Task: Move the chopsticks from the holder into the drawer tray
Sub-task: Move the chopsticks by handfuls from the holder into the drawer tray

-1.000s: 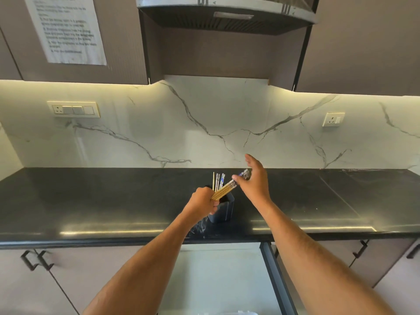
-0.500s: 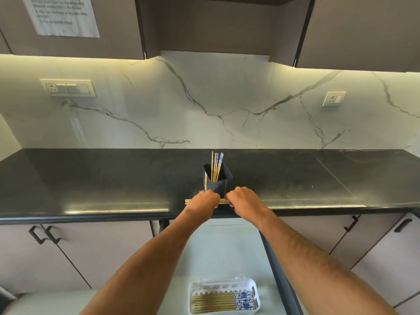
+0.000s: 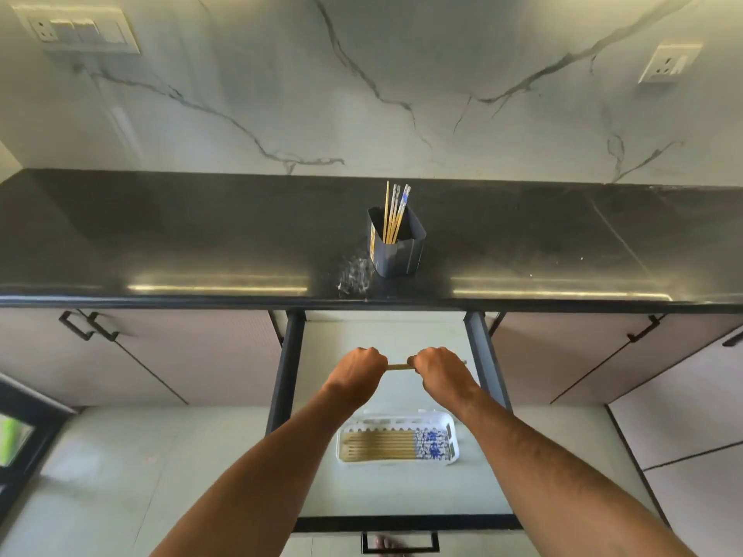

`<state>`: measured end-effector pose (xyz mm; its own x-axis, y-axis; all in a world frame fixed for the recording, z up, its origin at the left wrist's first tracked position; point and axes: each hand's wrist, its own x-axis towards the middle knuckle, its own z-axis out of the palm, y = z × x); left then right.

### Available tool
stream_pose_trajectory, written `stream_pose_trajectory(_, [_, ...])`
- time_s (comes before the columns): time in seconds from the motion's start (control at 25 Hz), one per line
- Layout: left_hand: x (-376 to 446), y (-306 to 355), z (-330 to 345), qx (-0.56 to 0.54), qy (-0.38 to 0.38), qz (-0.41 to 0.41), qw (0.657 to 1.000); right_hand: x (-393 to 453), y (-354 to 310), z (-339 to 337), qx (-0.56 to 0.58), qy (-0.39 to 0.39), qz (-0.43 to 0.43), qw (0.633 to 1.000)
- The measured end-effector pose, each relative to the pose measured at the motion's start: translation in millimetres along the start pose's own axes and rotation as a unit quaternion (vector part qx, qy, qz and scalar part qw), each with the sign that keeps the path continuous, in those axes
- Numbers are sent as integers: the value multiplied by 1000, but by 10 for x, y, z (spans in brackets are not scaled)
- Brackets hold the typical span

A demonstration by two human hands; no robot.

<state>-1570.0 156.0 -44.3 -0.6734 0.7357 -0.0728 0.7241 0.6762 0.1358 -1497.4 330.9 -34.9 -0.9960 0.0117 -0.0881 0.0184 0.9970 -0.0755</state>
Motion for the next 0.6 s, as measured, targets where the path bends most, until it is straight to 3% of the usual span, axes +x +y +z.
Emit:
stream_pose_trajectory(0.36, [-391,181,960,17,-71,16,997,-362,0,940,8,-110,-24,994])
stream_pose_trajectory(0.44, [-475,233,1054,21,-127,31,991,-391,-13,1094,0,-130,-38,991])
stream_pose_trajectory(0.6, [-498,258,1378,16,-126,4,992,-411,1,1380,2,-155,-43,987])
